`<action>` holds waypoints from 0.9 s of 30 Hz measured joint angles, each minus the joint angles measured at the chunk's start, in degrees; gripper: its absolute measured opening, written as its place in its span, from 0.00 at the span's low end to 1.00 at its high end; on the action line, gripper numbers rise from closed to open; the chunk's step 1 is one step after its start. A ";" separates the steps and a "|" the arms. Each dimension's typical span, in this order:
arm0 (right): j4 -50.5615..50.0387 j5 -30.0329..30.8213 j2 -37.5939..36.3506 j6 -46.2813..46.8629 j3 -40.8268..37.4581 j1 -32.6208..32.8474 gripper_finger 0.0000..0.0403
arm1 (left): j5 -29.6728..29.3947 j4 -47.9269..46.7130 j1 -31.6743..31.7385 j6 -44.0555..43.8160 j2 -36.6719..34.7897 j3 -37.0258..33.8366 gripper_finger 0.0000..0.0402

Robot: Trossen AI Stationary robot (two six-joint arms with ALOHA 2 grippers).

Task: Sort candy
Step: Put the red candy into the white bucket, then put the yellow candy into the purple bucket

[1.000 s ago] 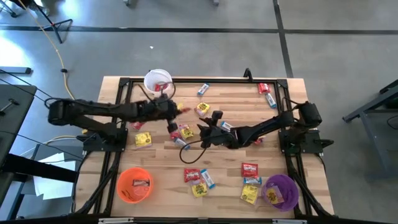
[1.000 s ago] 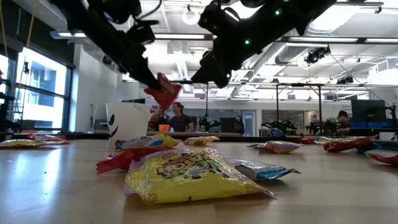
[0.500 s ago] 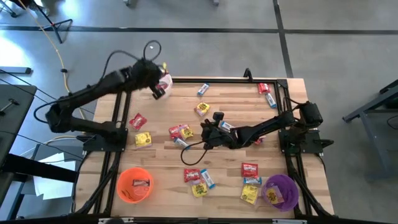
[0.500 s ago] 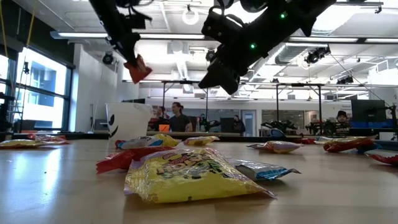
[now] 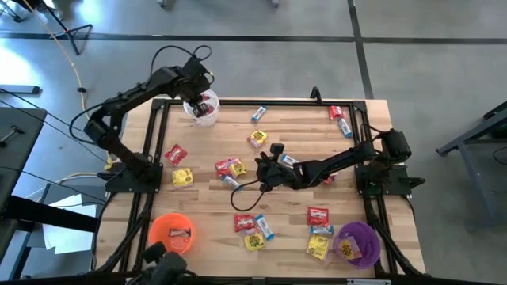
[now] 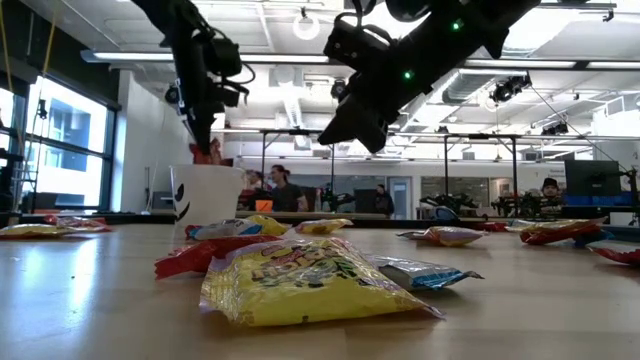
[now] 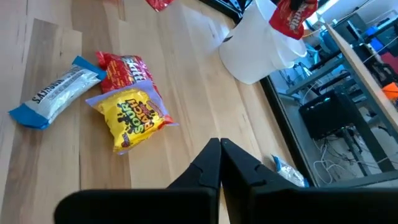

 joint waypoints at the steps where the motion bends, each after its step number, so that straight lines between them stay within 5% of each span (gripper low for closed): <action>1: -0.15 -0.82 0.00 0.56 -0.02 -0.17 0.00 | 0.01 0.04 0.41 0.21 0.53 0.02 0.00; 9: -0.49 -8.49 0.00 3.68 -0.02 -1.72 0.00 | 3.35 0.78 1.40 1.42 2.59 0.04 0.02; 22: -0.76 -20.01 0.93 10.65 -0.04 -5.35 0.00 | 4.29 1.97 -0.52 -0.51 -1.60 0.04 0.28; 27: 0.79 -21.26 3.23 14.76 -0.04 -6.67 0.11 | 6.06 4.96 -2.87 -0.70 -7.51 -2.31 0.30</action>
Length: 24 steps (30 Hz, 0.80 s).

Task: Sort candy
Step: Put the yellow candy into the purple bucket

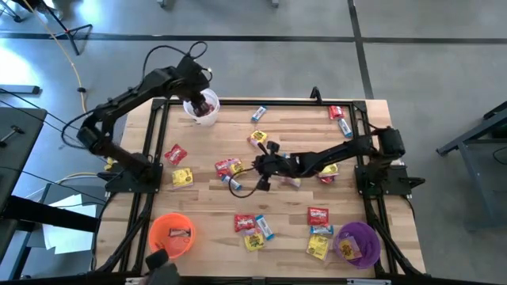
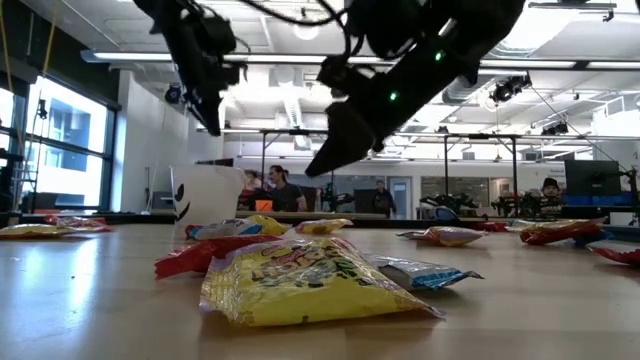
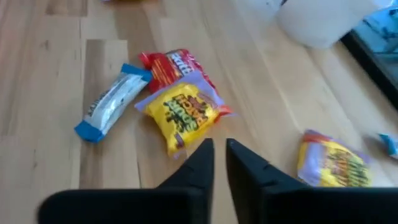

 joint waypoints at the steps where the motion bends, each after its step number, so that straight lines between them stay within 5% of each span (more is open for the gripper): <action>1: 0.86 -1.07 0.78 0.07 0.00 -0.18 0.14 | 0.76 1.62 -0.67 -0.05 -1.80 -1.12 0.30; 11: 8.14 -2.14 6.42 5.46 0.00 -0.50 0.47 | 1.50 24.29 -13.86 -5.94 -22.89 -19.92 0.30; 24: 15.54 -3.43 10.58 6.87 0.35 -0.48 0.52 | 1.06 52.62 -35.92 -11.01 -39.08 -41.78 0.30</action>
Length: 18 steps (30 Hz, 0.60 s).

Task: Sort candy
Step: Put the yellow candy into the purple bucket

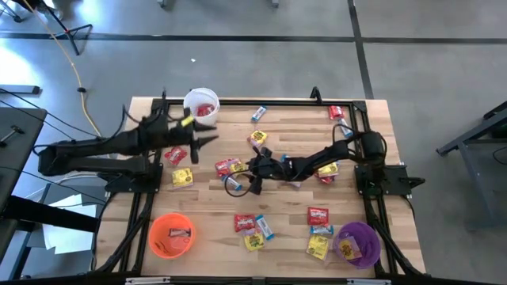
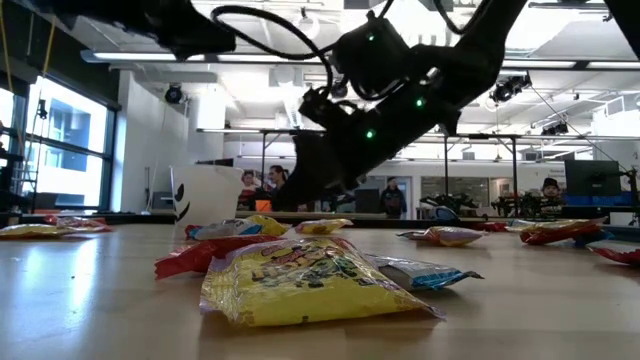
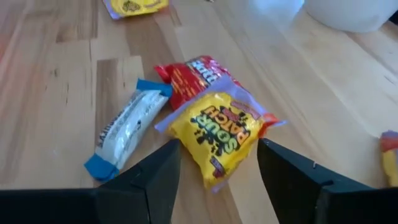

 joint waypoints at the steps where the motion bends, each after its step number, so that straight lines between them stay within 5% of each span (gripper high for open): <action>1: -0.02 0.02 0.64 0.06 0.32 -0.06 0.52 | -0.05 1.72 -1.39 0.00 -0.37 -1.66 0.30; 11: -0.54 0.02 5.45 -0.85 4.44 -1.12 0.49 | -7.00 18.33 -11.80 -0.46 -0.45 -12.00 0.30; 18: -1.66 0.14 5.45 0.63 4.46 -1.90 0.27 | -9.46 23.81 -15.09 0.61 -0.47 -15.01 0.30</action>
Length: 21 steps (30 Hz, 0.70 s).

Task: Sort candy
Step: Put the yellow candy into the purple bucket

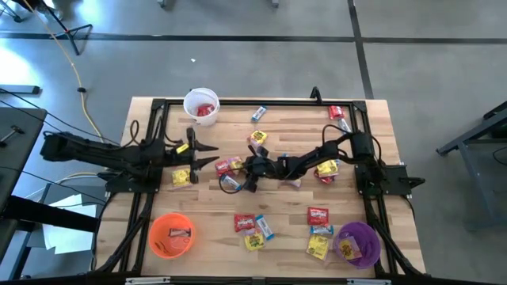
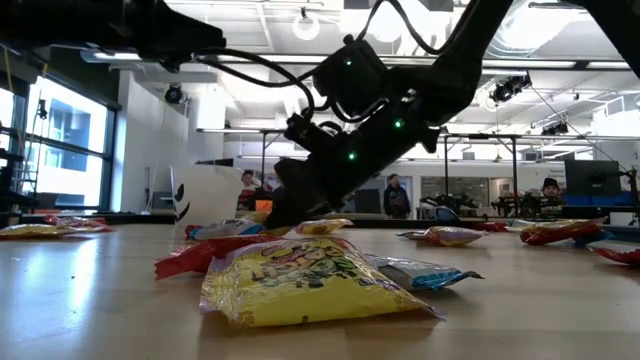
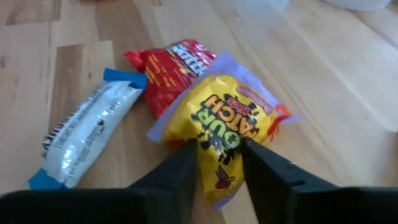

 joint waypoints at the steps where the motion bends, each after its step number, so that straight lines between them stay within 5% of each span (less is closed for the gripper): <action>1: -0.32 0.00 0.00 -0.02 0.00 -0.04 0.23 | -0.12 0.82 -0.29 0.03 0.02 -0.38 0.30; 6: -0.38 -0.11 0.00 -1.03 0.00 -0.04 0.02 | -0.19 3.87 -1.21 0.07 0.01 -2.30 0.30; 14: -5.61 0.32 -5.43 -0.18 0.02 2.15 0.01 | -0.19 4.10 -2.89 1.11 0.03 -2.73 0.30; 21: -25.53 2.54 -19.13 5.28 0.02 7.94 0.00 | -0.34 4.04 -4.39 1.40 0.03 -2.73 0.30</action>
